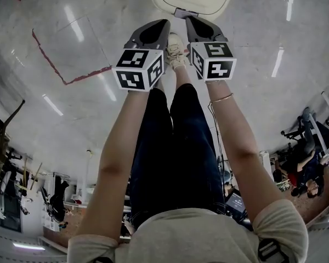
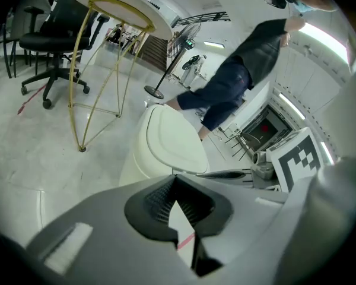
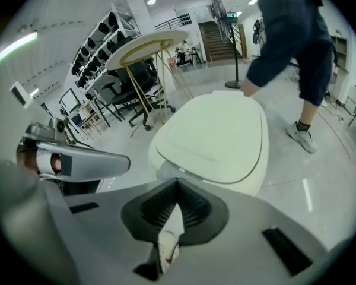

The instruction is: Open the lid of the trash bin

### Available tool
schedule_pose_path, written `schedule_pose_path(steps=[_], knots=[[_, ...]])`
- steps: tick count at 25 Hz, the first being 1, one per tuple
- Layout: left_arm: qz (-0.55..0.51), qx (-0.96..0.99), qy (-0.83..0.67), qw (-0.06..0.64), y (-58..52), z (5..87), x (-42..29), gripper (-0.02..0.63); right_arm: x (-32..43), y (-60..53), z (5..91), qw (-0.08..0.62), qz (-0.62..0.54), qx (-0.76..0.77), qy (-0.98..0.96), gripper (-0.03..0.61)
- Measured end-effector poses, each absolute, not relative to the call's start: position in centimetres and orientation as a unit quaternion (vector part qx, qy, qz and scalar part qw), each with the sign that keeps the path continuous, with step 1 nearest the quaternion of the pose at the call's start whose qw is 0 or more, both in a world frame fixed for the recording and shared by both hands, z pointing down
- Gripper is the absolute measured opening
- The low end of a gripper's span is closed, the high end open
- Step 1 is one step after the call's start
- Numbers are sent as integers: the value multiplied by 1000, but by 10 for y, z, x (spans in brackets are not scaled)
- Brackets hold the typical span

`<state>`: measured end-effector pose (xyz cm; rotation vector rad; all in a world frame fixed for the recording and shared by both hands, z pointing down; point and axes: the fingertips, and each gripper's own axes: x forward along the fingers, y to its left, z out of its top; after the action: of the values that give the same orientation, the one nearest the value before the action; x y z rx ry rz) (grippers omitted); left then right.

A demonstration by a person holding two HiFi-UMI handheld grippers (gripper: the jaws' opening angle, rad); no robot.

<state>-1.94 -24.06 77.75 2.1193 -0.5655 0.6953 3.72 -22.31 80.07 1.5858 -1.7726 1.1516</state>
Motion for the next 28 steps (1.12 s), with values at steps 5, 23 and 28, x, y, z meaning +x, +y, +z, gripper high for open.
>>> schedule_pose_path(steps=[5,23,28], knots=[[272,842,-239,400,-243,771,-18,9,37,-220,800,274,410,587,-642,8],[275,857,-223,374,-243,699,-19,9,47,-214,726,207,450,607,-621,8],[265,860,-230,369,-244,653,-25,9,54,-194,667,189,437,626,-617,8]])
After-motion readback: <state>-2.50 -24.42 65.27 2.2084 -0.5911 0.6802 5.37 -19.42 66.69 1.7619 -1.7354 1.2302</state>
